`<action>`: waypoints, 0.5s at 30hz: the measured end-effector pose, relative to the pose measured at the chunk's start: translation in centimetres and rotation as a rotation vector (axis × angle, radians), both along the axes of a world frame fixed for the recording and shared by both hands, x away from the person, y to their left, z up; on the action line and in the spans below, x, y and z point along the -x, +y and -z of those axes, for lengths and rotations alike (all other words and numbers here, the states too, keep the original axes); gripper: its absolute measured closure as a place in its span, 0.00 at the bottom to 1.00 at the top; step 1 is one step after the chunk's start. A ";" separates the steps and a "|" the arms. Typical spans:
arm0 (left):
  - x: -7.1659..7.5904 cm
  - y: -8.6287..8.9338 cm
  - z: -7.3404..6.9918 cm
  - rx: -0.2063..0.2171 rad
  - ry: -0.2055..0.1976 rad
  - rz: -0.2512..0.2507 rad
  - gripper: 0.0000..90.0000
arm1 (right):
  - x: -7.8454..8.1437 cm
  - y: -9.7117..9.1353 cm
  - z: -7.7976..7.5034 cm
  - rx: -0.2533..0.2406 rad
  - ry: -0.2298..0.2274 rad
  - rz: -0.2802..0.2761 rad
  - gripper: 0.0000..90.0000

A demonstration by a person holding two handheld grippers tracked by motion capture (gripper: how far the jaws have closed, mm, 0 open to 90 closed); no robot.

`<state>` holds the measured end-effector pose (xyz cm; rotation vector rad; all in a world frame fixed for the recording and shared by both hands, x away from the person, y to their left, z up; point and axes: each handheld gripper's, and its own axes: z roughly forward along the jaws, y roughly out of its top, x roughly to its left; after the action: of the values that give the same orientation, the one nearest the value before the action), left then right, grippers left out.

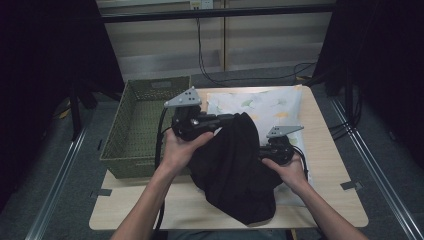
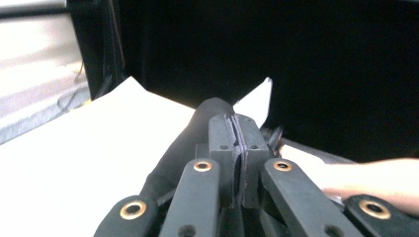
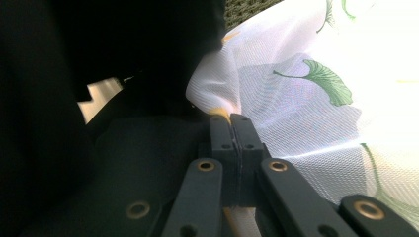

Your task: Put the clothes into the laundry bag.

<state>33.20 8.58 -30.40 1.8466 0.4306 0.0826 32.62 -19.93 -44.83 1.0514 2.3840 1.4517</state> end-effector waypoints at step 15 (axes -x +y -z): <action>0.2 1.6 10.6 -0.252 0.124 -0.082 0.91 | 0.0 0.2 0.1 0.011 0.002 -0.003 1.00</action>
<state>33.02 10.20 -40.96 2.0893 0.6052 0.0807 32.60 -19.69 -44.88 1.0479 2.3926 1.4378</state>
